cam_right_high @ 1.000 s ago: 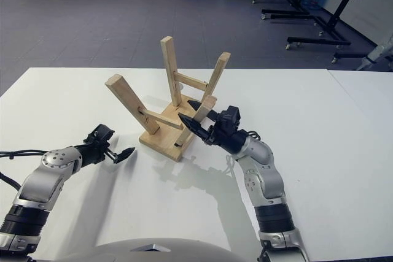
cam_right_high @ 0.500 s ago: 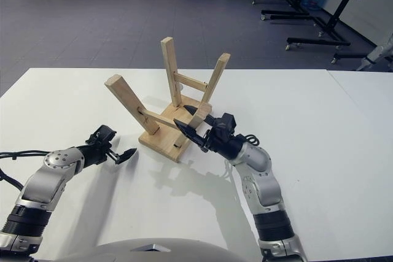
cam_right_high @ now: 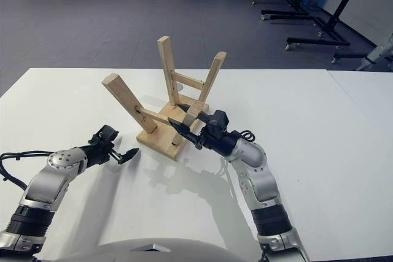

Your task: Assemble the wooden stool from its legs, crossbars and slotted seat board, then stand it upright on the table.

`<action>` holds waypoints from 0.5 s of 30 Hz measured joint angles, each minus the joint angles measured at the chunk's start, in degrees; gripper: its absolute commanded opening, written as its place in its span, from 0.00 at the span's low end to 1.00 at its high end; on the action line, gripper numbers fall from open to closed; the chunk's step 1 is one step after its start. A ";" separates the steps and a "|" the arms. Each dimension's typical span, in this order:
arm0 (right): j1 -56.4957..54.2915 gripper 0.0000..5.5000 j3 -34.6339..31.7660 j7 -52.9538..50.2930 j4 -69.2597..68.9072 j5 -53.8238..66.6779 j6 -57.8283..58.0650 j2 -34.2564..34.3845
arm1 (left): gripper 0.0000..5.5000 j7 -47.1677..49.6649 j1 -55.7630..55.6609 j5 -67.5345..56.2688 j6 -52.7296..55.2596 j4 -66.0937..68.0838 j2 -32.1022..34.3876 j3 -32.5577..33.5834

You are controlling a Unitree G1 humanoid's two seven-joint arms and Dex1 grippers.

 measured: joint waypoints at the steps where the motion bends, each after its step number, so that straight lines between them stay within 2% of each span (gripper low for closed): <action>1: -0.19 0.37 0.14 -0.03 0.01 0.01 0.32 -0.03 | 0.98 0.00 -0.16 0.00 0.01 0.00 0.00 0.00; 15: -2.20 0.37 2.03 -2.23 -0.01 -0.98 3.03 -0.64 | 0.98 -0.08 -1.52 0.95 0.65 -2.87 0.10 -0.97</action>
